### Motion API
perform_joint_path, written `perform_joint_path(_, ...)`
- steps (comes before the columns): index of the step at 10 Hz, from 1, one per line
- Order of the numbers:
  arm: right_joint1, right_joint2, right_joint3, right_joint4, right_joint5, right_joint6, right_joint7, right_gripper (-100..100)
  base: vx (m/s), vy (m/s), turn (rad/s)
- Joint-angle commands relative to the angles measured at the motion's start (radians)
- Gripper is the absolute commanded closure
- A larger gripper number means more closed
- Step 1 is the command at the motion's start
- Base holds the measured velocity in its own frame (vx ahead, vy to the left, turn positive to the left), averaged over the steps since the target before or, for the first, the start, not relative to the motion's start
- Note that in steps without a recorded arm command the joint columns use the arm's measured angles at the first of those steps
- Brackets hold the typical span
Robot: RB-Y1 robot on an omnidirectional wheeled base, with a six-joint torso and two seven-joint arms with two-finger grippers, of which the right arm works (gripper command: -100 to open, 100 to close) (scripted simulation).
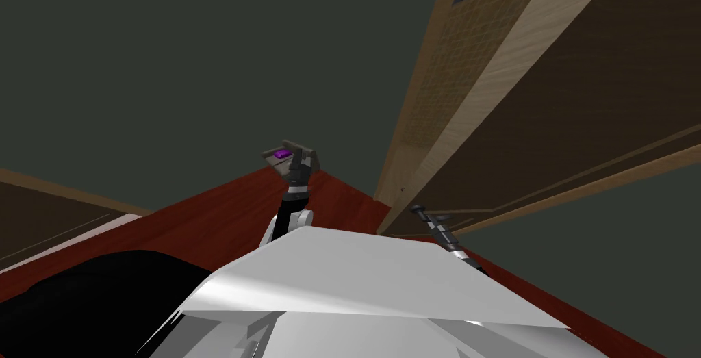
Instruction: Pull the door open
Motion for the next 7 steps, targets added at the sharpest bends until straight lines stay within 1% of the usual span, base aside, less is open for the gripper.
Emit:
perform_joint_path(1, -0.005, -0.002, 0.0, 0.005, 0.001, -0.007, 0.0, 100, -0.217, -0.084, 0.238)
perform_joint_path(4, -0.011, -0.005, -0.001, 0.015, 0.003, -0.015, -0.001, 100, -0.211, -0.081, 0.155)
perform_joint_path(6, -0.015, -0.007, -0.001, 0.023, 0.005, -0.02, -0.002, 100, -0.237, -0.091, 0.165)
perform_joint_path(7, -0.017, -0.008, -0.001, 0.026, 0.005, -0.023, -0.002, 100, -0.181, -0.11, 0.139)
